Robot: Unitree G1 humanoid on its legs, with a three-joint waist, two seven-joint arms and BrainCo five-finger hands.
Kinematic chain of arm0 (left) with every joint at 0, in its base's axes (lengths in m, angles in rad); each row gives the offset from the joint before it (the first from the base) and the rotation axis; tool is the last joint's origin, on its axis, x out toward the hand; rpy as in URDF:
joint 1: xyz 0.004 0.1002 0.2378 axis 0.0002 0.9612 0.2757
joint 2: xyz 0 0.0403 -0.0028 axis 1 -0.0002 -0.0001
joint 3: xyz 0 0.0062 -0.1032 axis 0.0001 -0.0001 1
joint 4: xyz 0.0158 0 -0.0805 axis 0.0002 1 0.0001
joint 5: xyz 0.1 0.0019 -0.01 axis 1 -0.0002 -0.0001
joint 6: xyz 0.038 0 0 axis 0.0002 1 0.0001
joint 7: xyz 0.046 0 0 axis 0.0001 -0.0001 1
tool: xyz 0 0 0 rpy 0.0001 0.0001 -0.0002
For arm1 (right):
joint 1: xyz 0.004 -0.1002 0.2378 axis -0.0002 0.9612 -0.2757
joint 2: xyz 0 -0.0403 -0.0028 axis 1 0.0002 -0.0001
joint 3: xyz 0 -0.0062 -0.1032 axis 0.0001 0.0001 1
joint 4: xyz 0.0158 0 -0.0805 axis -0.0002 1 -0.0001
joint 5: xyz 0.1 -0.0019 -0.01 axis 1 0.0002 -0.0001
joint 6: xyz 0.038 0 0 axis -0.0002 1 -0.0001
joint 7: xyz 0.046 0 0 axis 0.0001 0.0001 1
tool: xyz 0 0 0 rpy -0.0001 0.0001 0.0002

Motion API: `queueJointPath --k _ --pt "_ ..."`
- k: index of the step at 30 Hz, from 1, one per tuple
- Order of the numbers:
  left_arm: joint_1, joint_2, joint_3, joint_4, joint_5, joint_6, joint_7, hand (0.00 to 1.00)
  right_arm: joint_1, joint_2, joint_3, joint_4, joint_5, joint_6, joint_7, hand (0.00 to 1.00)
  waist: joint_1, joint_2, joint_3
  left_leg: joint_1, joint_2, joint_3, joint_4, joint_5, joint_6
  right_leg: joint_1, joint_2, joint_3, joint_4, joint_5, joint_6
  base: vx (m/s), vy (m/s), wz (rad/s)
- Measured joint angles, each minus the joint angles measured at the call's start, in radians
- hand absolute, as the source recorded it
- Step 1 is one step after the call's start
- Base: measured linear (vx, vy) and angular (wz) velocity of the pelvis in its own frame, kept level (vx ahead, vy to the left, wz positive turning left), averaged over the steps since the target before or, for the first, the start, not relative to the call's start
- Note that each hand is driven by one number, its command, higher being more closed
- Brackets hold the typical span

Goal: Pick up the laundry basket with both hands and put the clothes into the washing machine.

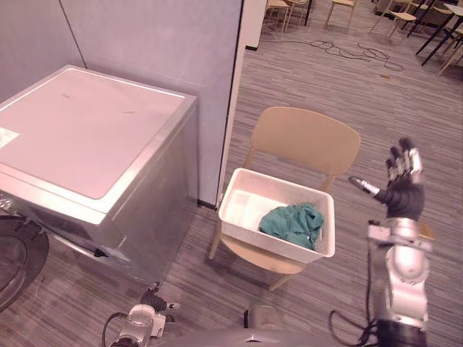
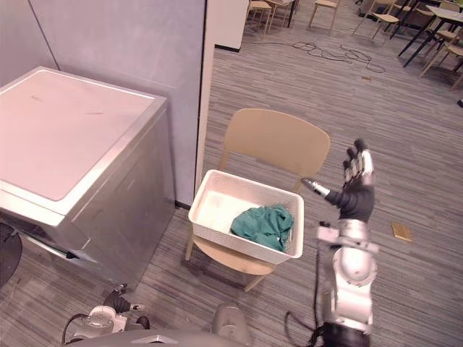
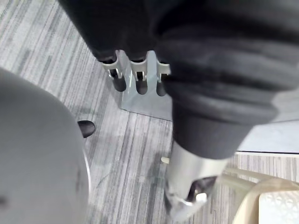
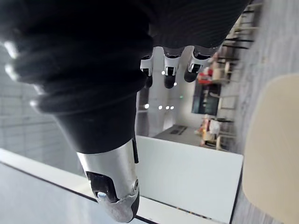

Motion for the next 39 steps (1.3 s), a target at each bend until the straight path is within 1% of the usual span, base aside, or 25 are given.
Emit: queueJointPath --k 1,2,3,5,6,7,9,10,12,14,16,18,20,21,22,23,24,27,28,30,31,34,35,37,39 --pt "0.0 0.017 0.014 0.003 -0.001 0.0 -0.019 0.0 -0.015 -0.06 -0.009 0.012 -0.032 0.003 0.027 0.0 -0.006 -0.023 -0.012 0.013 0.013 -0.018 -0.004 0.002 -0.045 0.027 -0.001 0.009 -0.066 0.066 0.091 0.09 -0.369 0.11" --pt "0.008 0.008 0.022 0.004 -0.002 0.001 -0.022 0.0 -0.014 -0.084 -0.016 0.012 -0.033 0.013 0.036 0.0 -0.009 -0.012 -0.015 0.02 0.031 -0.034 -0.012 0.002 -0.048 0.034 0.023 -0.004 -0.075 0.056 0.081 0.13 -0.341 -0.07" --pt "0.031 -0.02 0.054 0.002 -0.003 -0.001 -0.034 0.0 -0.021 -0.13 -0.038 0.012 -0.033 0.024 0.054 0.0 0.0 0.04 -0.046 0.033 0.084 -0.045 -0.046 0.015 -0.063 0.032 0.082 -0.016 -0.091 0.063 0.064 0.13 -0.225 -0.2" --pt "0.048 -0.04 0.089 0.004 -0.004 0.0 -0.04 0.0 -0.029 -0.157 -0.047 0.015 -0.033 0.025 0.071 0.0 -0.002 0.074 -0.067 0.046 0.117 -0.044 -0.069 0.026 -0.063 0.033 0.116 -0.025 -0.092 0.058 0.048 0.17 -0.216 -0.14" --pt "0.053 -0.045 0.121 0.004 -0.008 0.0 -0.043 0.0 -0.029 -0.171 -0.047 0.025 -0.033 0.028 0.096 0.0 -0.004 0.076 -0.07 0.053 0.132 -0.043 -0.069 0.042 -0.074 0.041 0.133 -0.039 -0.08 0.052 0.03 0.18 -0.181 0.19" --pt "0.058 -0.045 0.127 0.003 -0.016 0.0 -0.048 0.0 -0.029 -0.172 -0.045 0.032 -0.046 0.039 0.117 0.0 -0.011 0.072 -0.076 0.047 0.142 -0.043 -0.069 0.042 -0.074 0.048 0.135 -0.06 -0.085 0.049 0.025 0.14 -0.118 0.27" --pt "0.065 -0.045 0.129 0.002 -0.024 0.0 -0.057 0.0 -0.028 -0.172 -0.043 0.049 -0.073 0.045 0.146 0.0 -0.017 0.064 -0.092 0.024 0.145 -0.046 -0.072 0.042 -0.074 0.048 0.134 -0.084 -0.098 0.049 0.024 0.09 -0.021 0.38" --pt "0.066 -0.043 0.128 0.0 -0.024 0.0 -0.062 0.0 -0.027 -0.172 -0.032 0.053 -0.073 0.047 0.157 0.0 -0.018 0.065 -0.103 0.013 0.143 -0.048 -0.074 0.041 -0.076 0.046 0.13 -0.092 -0.103 0.049 0.024 0.06 0.015 0.33" --pt "0.066 -0.036 0.122 0.001 -0.023 0.0 -0.062 0.0 -0.027 -0.172 -0.004 0.053 -0.084 0.047 0.171 0.0 -0.019 0.053 -0.11 -0.002 0.136 -0.055 -0.074 0.041 -0.08 0.043 0.12 -0.103 -0.112 0.052 0.028 0.03 0.044 0.23" --pt "0.062 -0.028 0.087 -0.001 -0.023 0.0 -0.062 0.0 -0.025 -0.173 0.044 0.06 -0.151 0.047 0.189 0.0 -0.025 0.034 -0.112 -0.019 0.118 -0.074 -0.074 0.044 -0.084 0.041 0.101 -0.113 -0.118 0.056 0.035 0.02 0.058 0.25" --pt "0.052 -0.019 0.033 -0.001 -0.021 0.001 -0.064 0.0 -0.03 -0.179 0.093 0.093 -0.183 0.046 0.194 0.0 -0.024 0.026 -0.11 -0.034 0.102 -0.077 -0.069 0.046 -0.083 0.031 0.084 -0.113 -0.113 0.063 0.043 -0.01 0.063 0.1" --pt "0.032 -0.014 -0.024 -0.002 -0.019 0.001 -0.065 0.0 -0.041 -0.222 0.173 0.149 -0.222 0.046 0.195 0.0 -0.025 0.025 -0.084 -0.05 0.083 -0.084 -0.062 0.052 -0.077 0.023 0.066 -0.111 -0.11 0.069 0.05 -0.07 0.064 0.1" --pt "-0.001 -0.014 -0.089 -0.009 0.001 0.0 -0.066 0.0 -0.119 -0.312 0.33 0.302 -0.286 0.043 0.214 0.0 -0.025 0.034 -0.034 -0.089 0.066 -0.086 -0.035 0.055 -0.073 -0.006 0.051 -0.106 -0.113 0.091 0.053 -0.14 0.056 0.0" --pt "-0.012 -0.014 -0.102 -0.011 0.002 0.001 -0.067 0.0 -0.15 -0.334 0.368 0.349 -0.299 0.043 0.219 0.0 -0.025 0.039 -0.014 -0.096 0.064 -0.086 -0.031 0.056 -0.071 -0.009 0.049 -0.105 -0.116 0.098 0.055 -0.17 0.037 0.02" --pt "-0.033 -0.016 -0.124 -0.021 0.022 0.001 -0.074 0.0 -0.21 -0.378 0.436 0.441 -0.344 0.044 0.224 0.0 -0.023 0.049 0.028 -0.106 0.061 -0.088 -0.032 0.068 -0.068 -0.012 0.048 -0.105 -0.131 0.113 0.057 -0.2 0.016 0.03" --pt "-0.047 -0.019 -0.145 -0.04 0.042 0.0 -0.079 0.0 -0.262 -0.411 0.48 0.511 -0.395 0.046 0.225 0.0 -0.014 0.063 0.056 -0.123 0.059 -0.088 -0.035 0.075 -0.065 -0.031 0.047 -0.103 -0.136 0.123 0.057 -0.24 0.01 0.01" --pt "-0.059 -0.021 -0.161 -0.043 0.049 -0.003 -0.079 0.0 -0.292 -0.427 0.489 0.541 -0.426 0.047 0.226 0.0 -0.006 0.075 0.073 -0.141 0.059 -0.088 -0.035 0.081 -0.071 -0.048 0.047 -0.101 -0.141 0.135 0.058 -0.19 0.001 -0.03" --pt "-0.083 -0.022 -0.173 -0.064 0.049 -0.003 -0.076 0.0 -0.388 -0.472 0.509 0.605 -0.466 0.047 0.217 0.0 0.0 0.099 0.131 -0.174 0.059 -0.089 -0.036 0.103 -0.066 -0.079 0.049 -0.096 -0.155 0.165 0.058 -0.13 -0.001 -0.03" --pt "-0.086 -0.021 -0.173 -0.07 0.049 -0.004 -0.075 0.0 -0.4 -0.482 0.513 0.611 -0.466 0.047 0.217 0.0 0.001 0.1 0.144 -0.175 0.059 -0.089 -0.036 0.104 -0.067 -0.079 0.049 -0.095 -0.157 0.168 0.059 -0.09 0.005 -0.02" --pt "-0.109 -0.015 -0.172 -0.078 0.048 -0.005 -0.068 0.0 -0.457 -0.49 0.518 0.687 -0.465 0.049 0.208 0.0 0.004 0.098 0.188 -0.195 0.058 -0.091 -0.023 0.107 -0.069 -0.09 0.049 -0.094 -0.162 0.175 0.059 -0.09 0.008 -0.01" --pt "-0.116 -0.014 -0.171 -0.078 0.048 -0.005 -0.064 0.0 -0.47 -0.493 0.522 0.708 -0.466 0.054 0.203 0.0 0.007 0.097 0.195 -0.208 0.058 -0.091 -0.016 0.107 -0.069 -0.101 0.049 -0.092 -0.162 0.177 0.058 -0.08 0.009 -0.03" --pt "-0.16 -0.015 -0.158 -0.079 0.037 -0.004 -0.051 0.0 -0.541 -0.495 0.528 0.802 -0.507 0.086 0.173 0.0 0.024 0.097 0.258 -0.237 0.055 -0.089 0.006 0.111 -0.064 -0.125 0.05 -0.081 -0.155 0.202 0.061 -0.06 0.007 -0.05" --pt "-0.169 -0.016 -0.156 -0.08 0.036 -0.004 -0.04 0.0 -0.551 -0.495 0.529 0.813 -0.509 0.093 0.152 0.0 0.03 0.097 0.263 -0.258 0.054 -0.088 0.011 0.116 -0.06 -0.147 0.049 -0.079 -0.148 0.205 0.062 -0.05 0.002 -0.03" --pt "-0.187 -0.019 -0.15 -0.082 0.026 -0.003 -0.025 0.0 -0.568 -0.493 0.528 0.832 -0.518 0.098 0.137 0.0 0.036 0.096 0.286 -0.271 0.054 -0.087 0.02 0.121 -0.061 -0.16 0.049 -0.079 -0.137 0.206 0.062 0.0 0.0 0.0" --pt "-0.192 -0.024 -0.139 -0.092 0.013 -0.003 -0.011 0.0 -0.58 -0.476 0.528 0.832 -0.541 0.112 0.117 0.0 0.041 0.095 0.288 -0.285 0.055 -0.087 0.025 0.122 -0.061 -0.177 0.049 -0.079 -0.125 0.205 0.062 0.0 0.0 0.0"
